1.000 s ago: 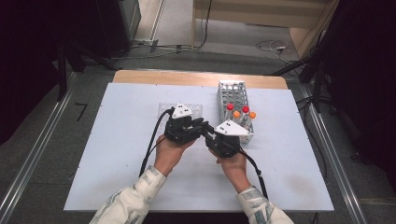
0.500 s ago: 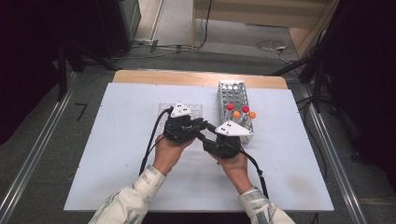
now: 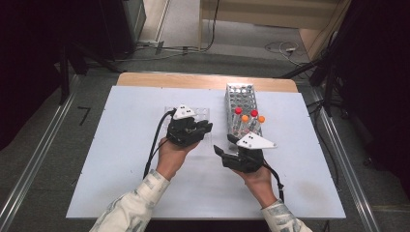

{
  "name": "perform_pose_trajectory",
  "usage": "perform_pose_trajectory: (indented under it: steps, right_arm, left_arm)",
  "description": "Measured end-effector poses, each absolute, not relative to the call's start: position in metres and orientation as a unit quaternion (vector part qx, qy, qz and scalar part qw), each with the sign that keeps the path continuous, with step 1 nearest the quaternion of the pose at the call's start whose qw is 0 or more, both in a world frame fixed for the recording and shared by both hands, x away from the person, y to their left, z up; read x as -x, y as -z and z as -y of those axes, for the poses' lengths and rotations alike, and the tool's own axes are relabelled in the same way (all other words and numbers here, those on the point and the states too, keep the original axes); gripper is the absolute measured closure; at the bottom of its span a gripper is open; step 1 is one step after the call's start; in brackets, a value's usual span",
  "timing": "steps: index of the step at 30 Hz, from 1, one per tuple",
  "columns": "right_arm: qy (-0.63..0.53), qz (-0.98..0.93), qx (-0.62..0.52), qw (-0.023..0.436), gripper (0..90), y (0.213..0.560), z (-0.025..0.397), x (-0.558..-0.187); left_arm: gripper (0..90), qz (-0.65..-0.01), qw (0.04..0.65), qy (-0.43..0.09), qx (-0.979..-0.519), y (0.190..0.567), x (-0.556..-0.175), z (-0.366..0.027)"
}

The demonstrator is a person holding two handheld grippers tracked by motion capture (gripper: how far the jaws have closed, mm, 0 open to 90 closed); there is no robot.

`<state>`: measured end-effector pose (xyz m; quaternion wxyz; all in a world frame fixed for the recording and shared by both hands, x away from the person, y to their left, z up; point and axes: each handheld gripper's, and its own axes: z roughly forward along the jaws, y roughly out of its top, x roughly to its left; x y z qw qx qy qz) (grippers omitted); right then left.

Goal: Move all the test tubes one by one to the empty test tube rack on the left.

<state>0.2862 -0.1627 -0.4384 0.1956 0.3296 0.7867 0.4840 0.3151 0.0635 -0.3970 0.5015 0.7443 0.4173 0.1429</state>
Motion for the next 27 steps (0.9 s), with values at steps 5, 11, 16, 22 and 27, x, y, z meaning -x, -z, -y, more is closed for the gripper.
perform_pose_trajectory:
  steps: [5,11,16,22,27]
  right_arm:
    - [-0.486,-0.779,-0.345,0.195,33.1,0.438,0.177,-0.283]
    - [-0.483,-0.774,-0.356,0.202,32.5,0.438,0.189,-0.281]
    - [-0.486,-0.767,-0.37,0.198,32.5,0.439,0.201,-0.285]
    - [-0.485,-0.763,-0.375,0.204,32.1,0.438,0.209,-0.283]
    - [-0.483,-0.761,-0.379,0.209,32.1,0.439,0.213,-0.283]
  left_arm:
    - [76.7,-0.42,0.498,-0.149,-0.744,0.393,-0.313,-0.068]
    - [76.7,-0.425,0.502,-0.156,-0.737,0.385,-0.316,-0.073]
    - [76.7,-0.429,0.5,-0.161,-0.735,0.379,-0.32,-0.076]
    - [76.7,-0.441,0.491,-0.173,-0.731,0.375,-0.328,-0.078]
    - [76.7,-0.45,0.486,-0.184,-0.726,0.373,-0.334,-0.079]
